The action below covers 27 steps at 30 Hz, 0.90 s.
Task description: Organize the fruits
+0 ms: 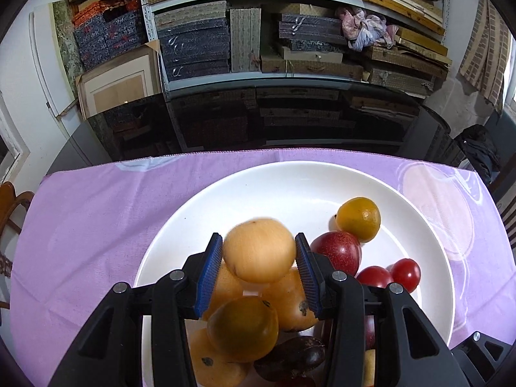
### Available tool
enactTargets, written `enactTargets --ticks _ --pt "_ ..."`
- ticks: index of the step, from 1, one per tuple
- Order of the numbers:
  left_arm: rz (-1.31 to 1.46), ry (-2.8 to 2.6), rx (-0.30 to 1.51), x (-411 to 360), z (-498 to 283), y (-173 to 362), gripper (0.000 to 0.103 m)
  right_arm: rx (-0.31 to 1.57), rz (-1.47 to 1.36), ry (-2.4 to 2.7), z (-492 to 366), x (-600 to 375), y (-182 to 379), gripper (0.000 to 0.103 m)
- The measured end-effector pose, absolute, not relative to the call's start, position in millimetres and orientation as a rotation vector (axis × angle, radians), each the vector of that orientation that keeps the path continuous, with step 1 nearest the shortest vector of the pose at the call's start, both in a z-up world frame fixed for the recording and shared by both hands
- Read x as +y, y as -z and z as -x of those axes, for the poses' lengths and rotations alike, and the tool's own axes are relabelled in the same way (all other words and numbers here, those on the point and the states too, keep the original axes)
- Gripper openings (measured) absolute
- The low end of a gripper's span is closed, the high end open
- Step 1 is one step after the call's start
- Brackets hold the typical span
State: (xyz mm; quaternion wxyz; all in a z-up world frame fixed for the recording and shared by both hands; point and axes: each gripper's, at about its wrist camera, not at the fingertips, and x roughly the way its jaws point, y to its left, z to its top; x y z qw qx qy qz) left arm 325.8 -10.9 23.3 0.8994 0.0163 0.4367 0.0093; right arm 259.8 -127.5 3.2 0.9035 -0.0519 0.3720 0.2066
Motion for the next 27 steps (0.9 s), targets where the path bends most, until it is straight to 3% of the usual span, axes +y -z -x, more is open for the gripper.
enactTargets --ticks 7,10,12,14,17,18,27 --pt "-0.061 -0.032 0.850 -12 -313 -36 0.054 0.733 0.088 -0.412 -252 -137 -11 0.045" --pt "-0.046 -0.027 0.805 -7 -292 -49 0.064 0.706 0.072 -0.401 -239 -145 -19 0.057" --pt "-0.046 -0.026 0.771 -4 -273 -59 0.074 0.683 0.064 -0.388 -226 -151 -24 0.073" --pt "-0.058 -0.030 0.736 -2 -251 -67 0.078 0.663 0.052 -0.380 -210 -156 -29 0.081" --pt "-0.050 -0.035 0.696 2 -214 -74 0.098 0.638 0.027 -0.362 -184 -167 -33 0.091" --pt "-0.051 -0.038 0.689 3 -201 -75 0.100 0.630 0.020 -0.355 -173 -168 -34 0.095" --pt "-0.088 -0.026 0.703 9 -109 -62 0.100 0.604 0.070 -0.318 -99 -155 -26 0.099"
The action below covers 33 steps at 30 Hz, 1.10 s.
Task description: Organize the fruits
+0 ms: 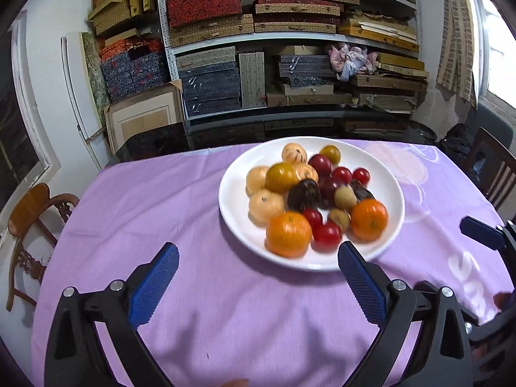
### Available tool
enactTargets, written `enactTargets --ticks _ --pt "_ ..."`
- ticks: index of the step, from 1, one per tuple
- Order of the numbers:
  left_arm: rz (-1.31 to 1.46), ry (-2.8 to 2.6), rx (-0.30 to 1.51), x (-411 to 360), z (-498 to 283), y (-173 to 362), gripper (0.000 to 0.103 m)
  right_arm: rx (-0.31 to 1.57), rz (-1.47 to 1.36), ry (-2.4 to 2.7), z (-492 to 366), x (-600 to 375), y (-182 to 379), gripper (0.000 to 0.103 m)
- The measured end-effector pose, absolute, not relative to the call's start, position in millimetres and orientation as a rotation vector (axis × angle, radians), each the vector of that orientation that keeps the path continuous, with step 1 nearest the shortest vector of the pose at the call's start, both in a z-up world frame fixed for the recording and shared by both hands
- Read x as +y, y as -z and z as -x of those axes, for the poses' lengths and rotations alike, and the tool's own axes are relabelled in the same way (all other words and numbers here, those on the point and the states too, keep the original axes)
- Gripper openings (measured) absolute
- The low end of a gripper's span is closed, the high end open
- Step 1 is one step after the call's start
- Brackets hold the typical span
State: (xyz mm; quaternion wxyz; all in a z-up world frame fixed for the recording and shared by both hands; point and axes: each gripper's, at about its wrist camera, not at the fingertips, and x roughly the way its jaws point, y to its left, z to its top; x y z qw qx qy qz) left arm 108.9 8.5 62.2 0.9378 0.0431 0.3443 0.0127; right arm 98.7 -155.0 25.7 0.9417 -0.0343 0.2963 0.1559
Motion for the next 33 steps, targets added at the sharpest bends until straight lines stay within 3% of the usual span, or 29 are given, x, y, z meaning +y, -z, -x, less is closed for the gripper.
enactTargets --ticks 10,33 --pt "-0.029 0.021 0.727 5 -75 -50 0.100 0.648 0.070 -0.284 -85 -152 -10 0.099" --pt "0.013 0.017 0.748 5 -77 -36 0.099 0.662 0.076 -0.272 -88 -156 -5 0.099"
